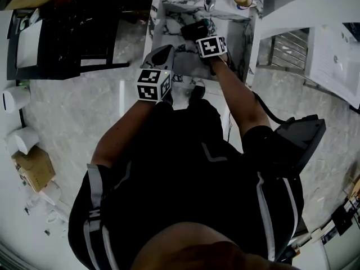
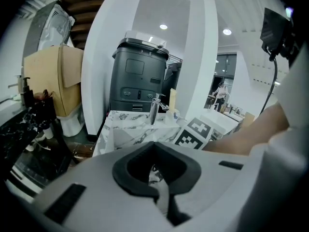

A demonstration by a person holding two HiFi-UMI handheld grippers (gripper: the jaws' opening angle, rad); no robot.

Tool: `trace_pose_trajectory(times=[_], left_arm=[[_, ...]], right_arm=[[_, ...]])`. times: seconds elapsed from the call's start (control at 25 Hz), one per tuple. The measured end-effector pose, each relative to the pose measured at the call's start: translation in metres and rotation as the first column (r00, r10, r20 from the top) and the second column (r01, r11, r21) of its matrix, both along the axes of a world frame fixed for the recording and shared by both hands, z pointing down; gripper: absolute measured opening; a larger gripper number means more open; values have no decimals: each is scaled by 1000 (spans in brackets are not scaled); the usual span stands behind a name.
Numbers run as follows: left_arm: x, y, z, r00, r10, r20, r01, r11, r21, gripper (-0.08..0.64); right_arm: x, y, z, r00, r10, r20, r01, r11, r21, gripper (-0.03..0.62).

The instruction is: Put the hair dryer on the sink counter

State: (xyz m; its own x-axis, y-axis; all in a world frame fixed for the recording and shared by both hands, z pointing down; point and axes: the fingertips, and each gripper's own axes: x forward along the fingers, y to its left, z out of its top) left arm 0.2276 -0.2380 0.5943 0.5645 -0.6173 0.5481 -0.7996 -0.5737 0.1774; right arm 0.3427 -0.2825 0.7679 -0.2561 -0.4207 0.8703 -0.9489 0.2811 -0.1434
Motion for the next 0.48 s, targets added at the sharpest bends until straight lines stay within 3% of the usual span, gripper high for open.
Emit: trace_pose_trajectory(times=[0.24, 0.48], left_arm=[[-2, -3, -25, 996, 72, -46, -71, 997, 37, 2], [-4, -8, -63, 987, 130, -92, -118, 985, 127, 2]], right_arm=[[5, -8, -62, 997, 78, 20, -80, 989, 122, 255], [-5, -6, -135, 986, 129, 107, -153, 951, 267, 255]])
